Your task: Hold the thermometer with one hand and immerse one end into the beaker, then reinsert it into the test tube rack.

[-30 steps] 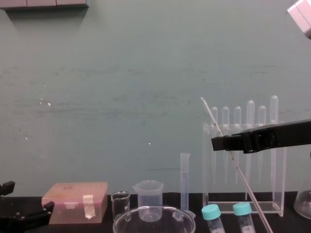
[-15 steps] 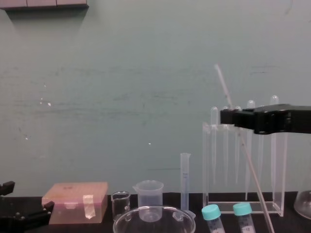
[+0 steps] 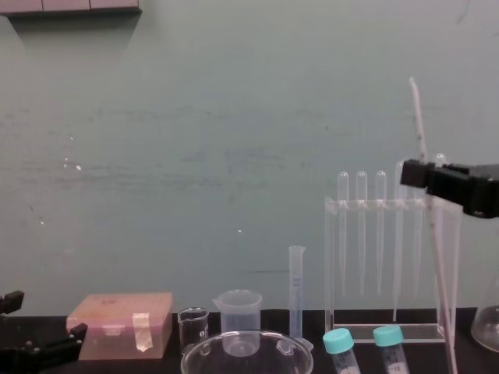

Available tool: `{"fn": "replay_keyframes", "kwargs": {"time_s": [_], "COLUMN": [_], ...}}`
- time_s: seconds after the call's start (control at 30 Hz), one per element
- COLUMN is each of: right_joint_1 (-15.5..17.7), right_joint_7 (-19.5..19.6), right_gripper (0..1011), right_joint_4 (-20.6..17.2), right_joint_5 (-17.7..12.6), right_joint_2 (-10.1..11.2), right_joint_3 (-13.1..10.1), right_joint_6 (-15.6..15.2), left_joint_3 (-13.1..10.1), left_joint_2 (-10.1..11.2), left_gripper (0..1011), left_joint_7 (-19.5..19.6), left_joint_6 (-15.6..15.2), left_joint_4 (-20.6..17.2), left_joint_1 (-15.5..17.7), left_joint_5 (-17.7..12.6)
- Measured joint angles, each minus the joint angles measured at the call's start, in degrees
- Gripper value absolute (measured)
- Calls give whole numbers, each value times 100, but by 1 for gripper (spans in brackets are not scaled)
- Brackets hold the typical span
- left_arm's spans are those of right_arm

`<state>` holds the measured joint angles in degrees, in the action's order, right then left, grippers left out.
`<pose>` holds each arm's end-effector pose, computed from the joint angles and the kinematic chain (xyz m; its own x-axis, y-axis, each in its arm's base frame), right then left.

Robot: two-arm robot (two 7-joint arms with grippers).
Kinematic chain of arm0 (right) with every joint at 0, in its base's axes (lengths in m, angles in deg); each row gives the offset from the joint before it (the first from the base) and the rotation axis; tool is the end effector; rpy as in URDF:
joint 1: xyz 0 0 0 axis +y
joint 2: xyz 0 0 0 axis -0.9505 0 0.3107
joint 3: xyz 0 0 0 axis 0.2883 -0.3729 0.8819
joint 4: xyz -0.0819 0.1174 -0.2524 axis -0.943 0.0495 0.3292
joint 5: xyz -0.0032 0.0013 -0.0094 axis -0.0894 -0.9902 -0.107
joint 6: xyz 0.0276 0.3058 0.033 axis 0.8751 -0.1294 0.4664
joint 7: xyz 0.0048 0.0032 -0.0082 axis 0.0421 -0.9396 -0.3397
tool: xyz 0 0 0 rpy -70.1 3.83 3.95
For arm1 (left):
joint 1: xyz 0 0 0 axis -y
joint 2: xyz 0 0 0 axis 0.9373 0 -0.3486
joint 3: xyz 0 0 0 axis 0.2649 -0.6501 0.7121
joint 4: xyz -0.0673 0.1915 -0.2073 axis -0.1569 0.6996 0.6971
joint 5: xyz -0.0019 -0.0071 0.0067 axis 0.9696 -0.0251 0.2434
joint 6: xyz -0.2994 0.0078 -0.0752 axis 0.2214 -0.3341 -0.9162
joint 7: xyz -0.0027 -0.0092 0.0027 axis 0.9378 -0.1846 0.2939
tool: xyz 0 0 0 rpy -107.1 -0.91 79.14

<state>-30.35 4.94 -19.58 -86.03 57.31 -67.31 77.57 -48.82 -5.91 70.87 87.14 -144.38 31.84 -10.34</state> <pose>0.3627 -0.0673 -0.2124 0.7391 -0.6721 0.0450 0.6626 0.7374 0.1312 0.3581 0.0826 -0.3021 0.2923 0.8803 0.3736 -0.9552 0.2874 0.0700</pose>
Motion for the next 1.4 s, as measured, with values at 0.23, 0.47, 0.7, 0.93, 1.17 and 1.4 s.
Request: {"fn": "replay_keyframes", "kwargs": {"time_s": [0.23,0.47,0.7,0.93,1.17,1.4], "right_joint_1": [32,-272,-782,-1324,-1711,-1817], "right_joint_7": [-62,-59,-72,-279,-783,-1078], "right_gripper": [56,56,56,56,56,56], "right_joint_4": [-170,-440,-536,-253,95,559], "right_joint_5": [-85,-499,-733,-761,-893,-741], "right_joint_2": [-82,-182,-274,-621,-1029,-1178], "right_joint_3": [-259,-489,-409,143,831,1298], "right_joint_6": [107,-189,-379,-426,-469,-242], "left_joint_3": [0,0,0,0,0,0], "left_joint_2": [0,0,0,0,0,0], "left_gripper": [1008,1008,1008,1008,1008,1008], "left_joint_7": [0,0,0,0,0,0], "left_joint_6": [0,0,0,0,0,0], "left_joint_4": [0,0,0,0,0,0], "left_joint_1": [0,0,0,0,0,0], "left_joint_5": [0,0,0,0,0,0]}}
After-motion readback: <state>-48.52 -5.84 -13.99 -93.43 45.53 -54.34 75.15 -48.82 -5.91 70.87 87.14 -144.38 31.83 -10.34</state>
